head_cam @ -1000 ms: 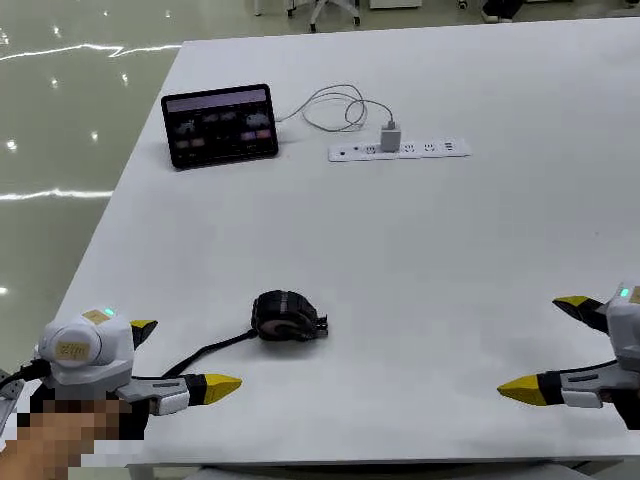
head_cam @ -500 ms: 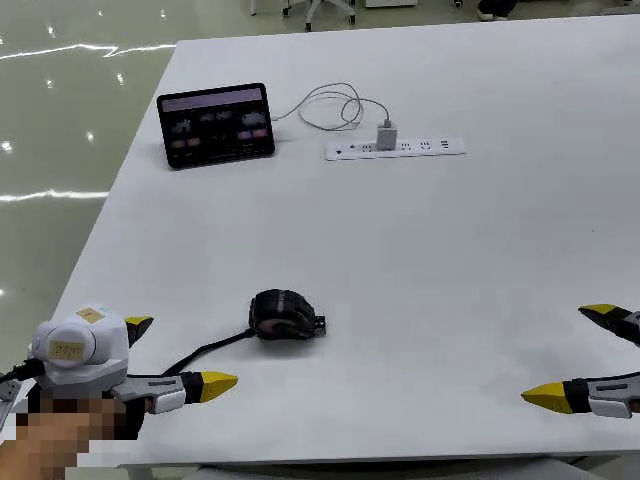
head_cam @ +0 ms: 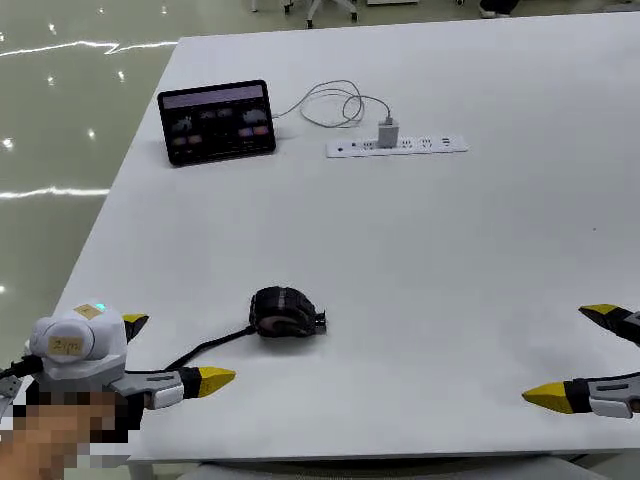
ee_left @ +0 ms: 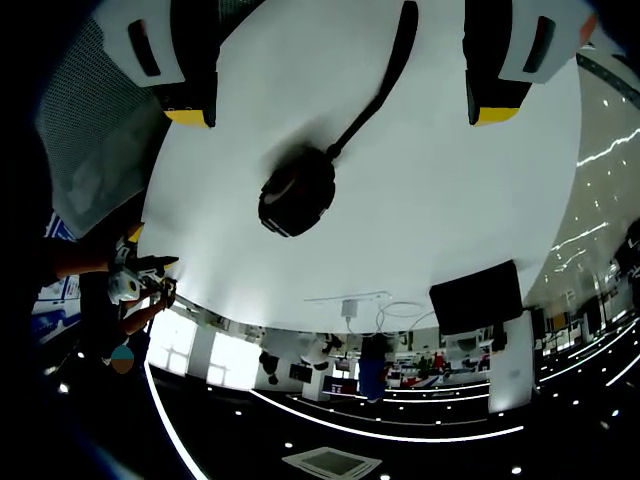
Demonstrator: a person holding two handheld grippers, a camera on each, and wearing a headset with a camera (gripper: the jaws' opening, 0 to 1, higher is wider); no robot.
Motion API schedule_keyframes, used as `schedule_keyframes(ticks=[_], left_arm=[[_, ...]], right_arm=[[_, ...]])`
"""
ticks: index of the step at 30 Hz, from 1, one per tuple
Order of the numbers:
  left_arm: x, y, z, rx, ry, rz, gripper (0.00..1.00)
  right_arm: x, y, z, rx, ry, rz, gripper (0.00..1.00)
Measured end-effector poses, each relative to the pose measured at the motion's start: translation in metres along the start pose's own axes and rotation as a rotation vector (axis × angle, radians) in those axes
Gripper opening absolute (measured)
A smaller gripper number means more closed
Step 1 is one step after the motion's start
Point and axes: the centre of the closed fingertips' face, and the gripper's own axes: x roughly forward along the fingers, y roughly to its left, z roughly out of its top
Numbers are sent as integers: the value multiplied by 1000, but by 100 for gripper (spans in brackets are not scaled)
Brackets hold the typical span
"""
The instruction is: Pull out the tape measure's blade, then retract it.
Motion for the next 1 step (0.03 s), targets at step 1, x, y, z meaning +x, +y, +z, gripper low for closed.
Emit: schedule_keyframes(ticks=[1], left_arm=[[0, -1, 0, -2, 1, -4, 100]], right_arm=[[0, 0, -1, 0, 1, 0, 98]])
